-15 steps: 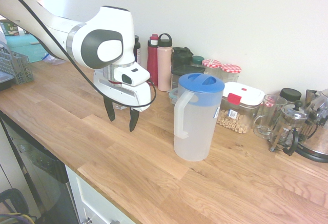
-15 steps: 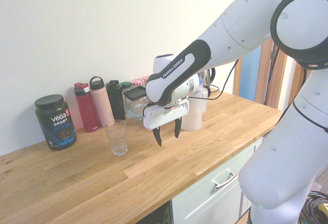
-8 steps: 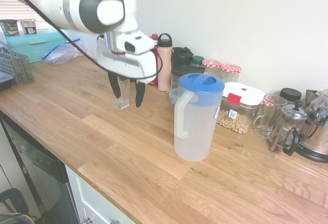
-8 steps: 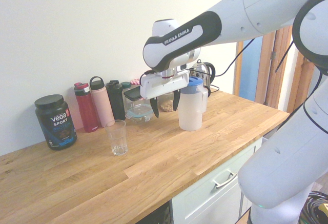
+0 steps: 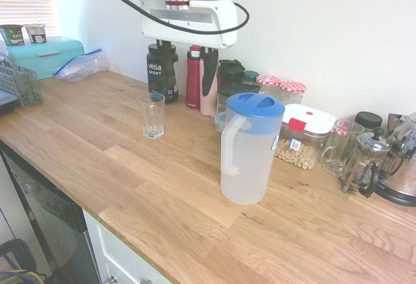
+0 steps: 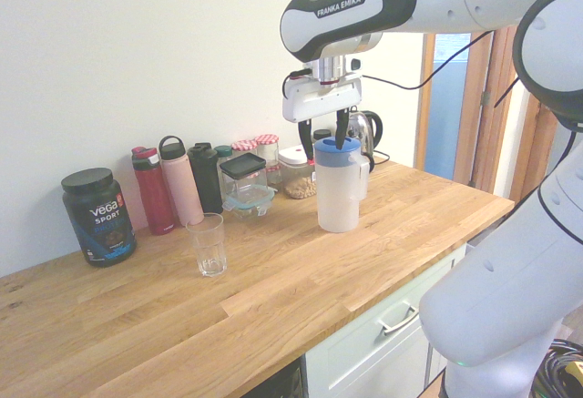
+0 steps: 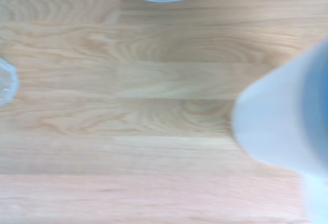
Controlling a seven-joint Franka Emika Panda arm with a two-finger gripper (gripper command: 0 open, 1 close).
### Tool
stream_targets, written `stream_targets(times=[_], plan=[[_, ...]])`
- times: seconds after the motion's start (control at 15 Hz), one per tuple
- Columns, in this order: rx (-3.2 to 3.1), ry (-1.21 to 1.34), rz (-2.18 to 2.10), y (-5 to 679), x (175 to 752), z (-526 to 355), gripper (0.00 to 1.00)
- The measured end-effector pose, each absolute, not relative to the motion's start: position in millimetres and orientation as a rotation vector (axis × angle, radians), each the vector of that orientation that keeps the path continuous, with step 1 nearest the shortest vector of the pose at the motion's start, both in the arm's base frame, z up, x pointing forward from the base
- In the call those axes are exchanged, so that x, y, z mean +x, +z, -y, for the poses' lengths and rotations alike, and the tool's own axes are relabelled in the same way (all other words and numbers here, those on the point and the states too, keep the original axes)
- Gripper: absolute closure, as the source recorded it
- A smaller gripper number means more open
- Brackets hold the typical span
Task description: Pour me some water
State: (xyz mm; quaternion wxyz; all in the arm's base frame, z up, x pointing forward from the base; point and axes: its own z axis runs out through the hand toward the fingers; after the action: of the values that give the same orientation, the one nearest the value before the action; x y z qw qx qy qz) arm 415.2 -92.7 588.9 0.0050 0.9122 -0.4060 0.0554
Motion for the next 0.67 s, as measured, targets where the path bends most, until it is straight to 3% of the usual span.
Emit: stream_targets(times=[0.67], plan=[[2.762,0.121,1.470,556.5,414.9,179.8,0.00]])
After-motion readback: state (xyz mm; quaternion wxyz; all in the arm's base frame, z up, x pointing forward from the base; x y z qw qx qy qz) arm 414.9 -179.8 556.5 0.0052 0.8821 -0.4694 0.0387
